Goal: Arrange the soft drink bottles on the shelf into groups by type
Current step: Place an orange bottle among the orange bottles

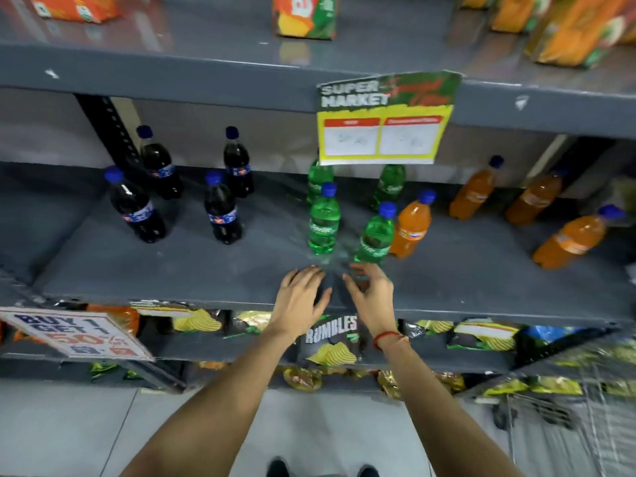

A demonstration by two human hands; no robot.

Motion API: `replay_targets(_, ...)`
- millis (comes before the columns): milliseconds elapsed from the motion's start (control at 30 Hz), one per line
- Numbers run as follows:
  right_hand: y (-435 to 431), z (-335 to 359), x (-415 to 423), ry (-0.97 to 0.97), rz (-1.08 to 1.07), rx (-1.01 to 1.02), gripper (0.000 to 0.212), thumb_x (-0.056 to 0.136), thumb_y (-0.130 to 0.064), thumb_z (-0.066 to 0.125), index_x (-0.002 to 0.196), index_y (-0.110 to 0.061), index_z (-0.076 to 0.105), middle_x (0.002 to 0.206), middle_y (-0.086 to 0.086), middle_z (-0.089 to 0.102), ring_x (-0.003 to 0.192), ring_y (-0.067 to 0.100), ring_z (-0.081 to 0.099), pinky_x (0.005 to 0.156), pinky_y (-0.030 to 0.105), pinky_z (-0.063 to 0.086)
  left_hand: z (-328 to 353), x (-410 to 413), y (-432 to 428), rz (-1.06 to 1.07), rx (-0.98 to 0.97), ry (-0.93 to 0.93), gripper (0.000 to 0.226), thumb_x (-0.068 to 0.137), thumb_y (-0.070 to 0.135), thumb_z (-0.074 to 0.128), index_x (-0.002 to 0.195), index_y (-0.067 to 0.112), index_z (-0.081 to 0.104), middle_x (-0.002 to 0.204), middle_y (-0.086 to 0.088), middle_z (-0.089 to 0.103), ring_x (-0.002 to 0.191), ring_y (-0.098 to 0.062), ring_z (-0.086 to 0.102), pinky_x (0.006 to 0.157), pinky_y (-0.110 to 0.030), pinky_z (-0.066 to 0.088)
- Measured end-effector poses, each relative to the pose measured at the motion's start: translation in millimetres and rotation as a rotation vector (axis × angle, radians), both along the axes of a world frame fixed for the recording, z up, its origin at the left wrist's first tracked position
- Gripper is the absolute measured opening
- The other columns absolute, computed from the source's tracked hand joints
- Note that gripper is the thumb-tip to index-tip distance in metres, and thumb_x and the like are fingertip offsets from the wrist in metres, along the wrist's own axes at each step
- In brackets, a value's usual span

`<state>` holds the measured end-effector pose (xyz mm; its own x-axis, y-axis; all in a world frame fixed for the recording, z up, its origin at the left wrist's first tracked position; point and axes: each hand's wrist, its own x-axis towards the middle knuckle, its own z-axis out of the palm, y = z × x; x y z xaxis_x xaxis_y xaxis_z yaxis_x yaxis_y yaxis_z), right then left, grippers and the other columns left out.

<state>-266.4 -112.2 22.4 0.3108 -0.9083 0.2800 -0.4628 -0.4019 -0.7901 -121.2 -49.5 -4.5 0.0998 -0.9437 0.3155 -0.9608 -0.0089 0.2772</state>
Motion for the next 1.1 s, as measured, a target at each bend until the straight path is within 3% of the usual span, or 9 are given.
replay_targets(167, -19.4, -0.8, -55.9, -0.062, -0.164, -0.009, 0.010, 0.086, -0.014, 0.066, 0.092, -0.006, 0.065, 0.087, 0.011, 0.066, 0.079, 0.024, 0.063, 0.070, 0.029, 0.049, -4.7, -38.7, -16.5, -0.062, 0.036, -0.042, 0.051, 0.092, 0.041, 0.035, 0.113, 0.005, 0.064, 0.121, -0.010, 0.064, 0.115, -0.023, 0.055, 0.096, -0.037, 0.039)
replay_targets(233, -29.6, 2.2, -72.0, -0.098, -0.229, 0.013, 0.011, 0.087, -0.017, 0.065, 0.090, -0.007, 0.065, 0.087, 0.011, 0.066, 0.081, 0.026, 0.063, 0.070, 0.023, 0.043, -4.5, -49.3, -21.6, -0.060, 0.063, -0.072, 0.057, 0.091, 0.046, 0.034, 0.115, 0.003, 0.063, 0.124, -0.013, 0.061, 0.119, -0.024, 0.053, 0.098, -0.039, 0.040)
replay_targets(300, -43.4, 4.1, -79.5, -0.121, -0.268, 0.057, 0.014, 0.085, -0.019, 0.066, 0.093, -0.008, 0.063, 0.093, 0.014, 0.066, 0.088, 0.029, 0.062, 0.076, 0.027, 0.044, -4.2, -51.5, -21.9, -0.049, 0.080, -0.112, 0.065, 0.090, 0.052, 0.033, 0.119, 0.001, 0.060, 0.128, -0.014, 0.058, 0.122, -0.026, 0.050, 0.099, -0.042, 0.041)
replay_targets(467, -81.2, 12.7, -75.5, -0.026, -0.288, 0.171, 0.064, 0.076, -0.024, 0.076, 0.126, 0.000, 0.046, 0.123, 0.022, 0.054, 0.118, 0.034, 0.047, 0.095, 0.030, 0.034, -7.4, -48.9, -21.1, -0.089, 0.105, -0.192, 0.082, 0.086, 0.066, 0.031, 0.129, -0.001, 0.051, 0.137, -0.016, 0.050, 0.129, -0.027, 0.042, 0.103, -0.043, 0.037)
replay_targets(567, -93.9, 17.7, -64.2, -0.056, -0.280, 0.226, 0.078, 0.072, -0.024, 0.079, 0.134, 0.000, 0.037, 0.133, 0.022, 0.047, 0.126, 0.032, 0.043, 0.098, 0.026, 0.029, -10.0, -52.2, -21.4, -0.078, 0.130, -0.211, 0.084, 0.086, 0.068, 0.033, 0.133, -0.001, 0.047, 0.140, -0.015, 0.046, 0.132, -0.027, 0.039, 0.106, -0.042, 0.034)
replay_targets(700, -99.4, 19.9, -50.6, -0.089, -0.279, 0.235, 0.058, 0.071, -0.024, 0.080, 0.117, -0.004, 0.050, 0.117, 0.017, 0.062, 0.109, 0.032, 0.057, 0.088, 0.032, 0.043, -8.4, -53.3, -20.7, -0.078, 0.121, -0.185, 0.082, 0.086, 0.067, 0.034, 0.135, 0.001, 0.045, 0.142, -0.014, 0.045, 0.132, -0.026, 0.038, 0.108, -0.041, 0.030)
replay_targets(833, -97.8, 18.5, -49.7, -0.079, -0.310, 0.249, 0.050, 0.072, -0.025, 0.078, 0.111, -0.005, 0.054, 0.112, 0.016, 0.066, 0.104, 0.032, 0.060, 0.088, 0.034, 0.046, -8.2, -54.7, -18.9, -0.074, 0.131, -0.175, 0.082, 0.086, 0.066, 0.034, 0.135, 0.001, 0.045, 0.142, -0.013, 0.044, 0.133, -0.026, 0.038, 0.108, -0.042, 0.029)
replay_targets(1000, -92.8, 14.4, -68.6, -0.100, -0.303, 0.201, 0.038, 0.068, -0.026, 0.081, 0.093, -0.007, 0.059, 0.096, 0.013, 0.070, 0.089, 0.026, 0.063, 0.076, 0.028, 0.046, -6.2, -56.2, -17.0, -0.060, 0.145, -0.170, 0.081, 0.086, 0.066, 0.034, 0.136, 0.002, 0.044, 0.143, -0.012, 0.044, 0.133, -0.025, 0.037, 0.109, -0.040, 0.027)
replay_targets(1100, -99.2, 11.8, -93.7, -0.102, -0.334, 0.197, 0.039, 0.064, -0.029, 0.082, 0.089, -0.008, 0.060, 0.092, 0.013, 0.069, 0.085, 0.027, 0.064, 0.080, 0.039, 0.053, -5.3, -57.8, -15.5, -0.050, 0.159, -0.177, 0.081, 0.087, 0.066, 0.034, 0.137, 0.003, 0.044, 0.143, -0.011, 0.043, 0.133, -0.024, 0.037, 0.109, -0.039, 0.026)
